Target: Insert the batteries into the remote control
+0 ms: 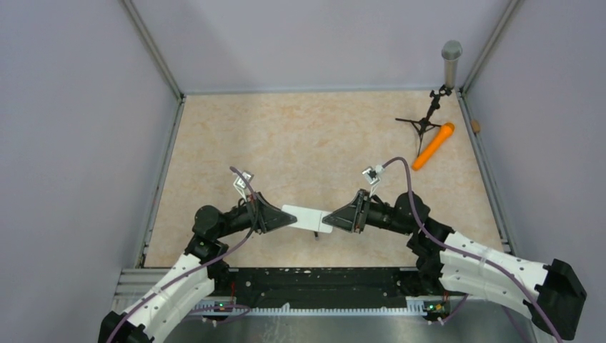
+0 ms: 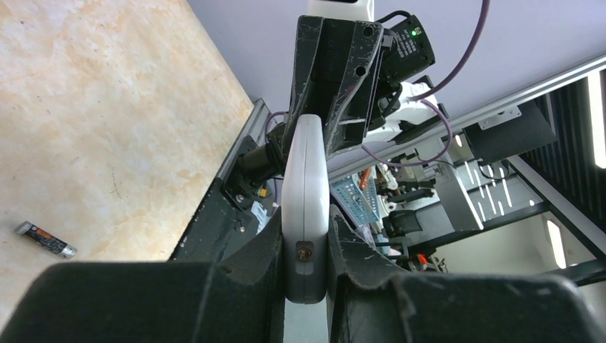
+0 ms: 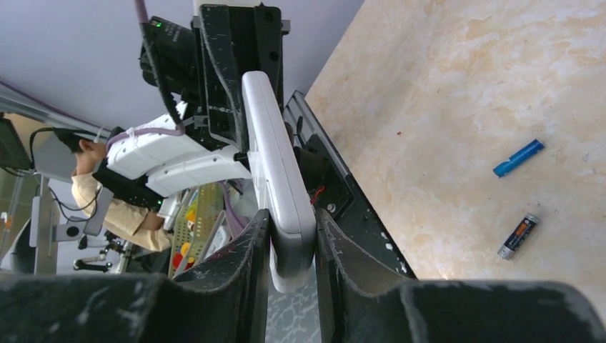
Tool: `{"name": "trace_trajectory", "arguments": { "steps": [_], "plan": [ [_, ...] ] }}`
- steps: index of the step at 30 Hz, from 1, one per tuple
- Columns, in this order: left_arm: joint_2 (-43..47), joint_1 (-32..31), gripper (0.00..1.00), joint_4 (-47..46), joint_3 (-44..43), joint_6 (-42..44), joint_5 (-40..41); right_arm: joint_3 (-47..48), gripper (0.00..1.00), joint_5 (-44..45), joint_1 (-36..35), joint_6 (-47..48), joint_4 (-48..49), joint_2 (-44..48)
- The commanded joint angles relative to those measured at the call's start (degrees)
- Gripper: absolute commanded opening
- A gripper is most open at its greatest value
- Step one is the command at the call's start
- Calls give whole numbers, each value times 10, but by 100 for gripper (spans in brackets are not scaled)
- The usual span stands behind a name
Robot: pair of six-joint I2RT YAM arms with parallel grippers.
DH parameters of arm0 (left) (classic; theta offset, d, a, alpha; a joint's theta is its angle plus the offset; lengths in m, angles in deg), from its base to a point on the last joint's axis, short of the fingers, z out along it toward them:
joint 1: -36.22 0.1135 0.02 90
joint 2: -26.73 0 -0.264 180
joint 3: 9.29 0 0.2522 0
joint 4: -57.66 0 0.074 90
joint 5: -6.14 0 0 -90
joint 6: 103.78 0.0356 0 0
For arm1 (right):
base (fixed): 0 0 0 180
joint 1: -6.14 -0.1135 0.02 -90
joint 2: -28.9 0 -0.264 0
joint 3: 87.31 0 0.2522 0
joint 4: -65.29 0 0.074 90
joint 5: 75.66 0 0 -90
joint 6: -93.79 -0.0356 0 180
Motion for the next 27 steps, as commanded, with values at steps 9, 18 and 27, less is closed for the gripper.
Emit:
{"name": "trace_trajectory", "arguments": {
  "steps": [9, 18, 27],
  "plan": [
    [-30, 1, 0, -93, 23, -47, 40, -46, 0, -26, -15, -13, 45, 114],
    [-36, 1, 0, -85, 14, -38, 46, -48, 0, -3, -15, -3, -15, 160],
    [25, 4, 0, 217, -84, 112, 132, -6, 0, 72, -15, 38, -165, 183]
  ]
}}
